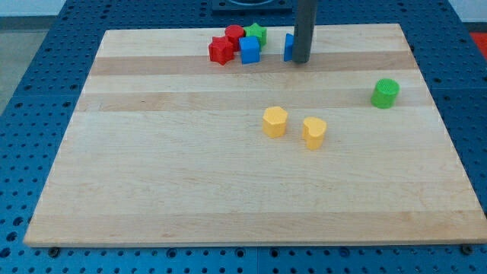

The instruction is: Push the blue triangle closer to the group of blocks

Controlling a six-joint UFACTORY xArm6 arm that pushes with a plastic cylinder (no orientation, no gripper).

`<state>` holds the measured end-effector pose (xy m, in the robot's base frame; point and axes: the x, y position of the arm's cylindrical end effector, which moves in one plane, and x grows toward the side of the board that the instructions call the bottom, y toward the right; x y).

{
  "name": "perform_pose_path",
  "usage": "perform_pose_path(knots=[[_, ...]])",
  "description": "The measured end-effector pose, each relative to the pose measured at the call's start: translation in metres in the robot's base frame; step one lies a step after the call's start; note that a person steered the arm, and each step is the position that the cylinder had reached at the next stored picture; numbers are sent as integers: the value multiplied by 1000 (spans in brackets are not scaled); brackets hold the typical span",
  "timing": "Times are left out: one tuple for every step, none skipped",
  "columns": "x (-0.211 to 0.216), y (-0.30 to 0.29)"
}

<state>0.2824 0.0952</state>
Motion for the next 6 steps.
perform_pose_path(knots=[[-11, 22], [-19, 24], [-19, 21], [-19, 17], [-19, 7], [-19, -8]])
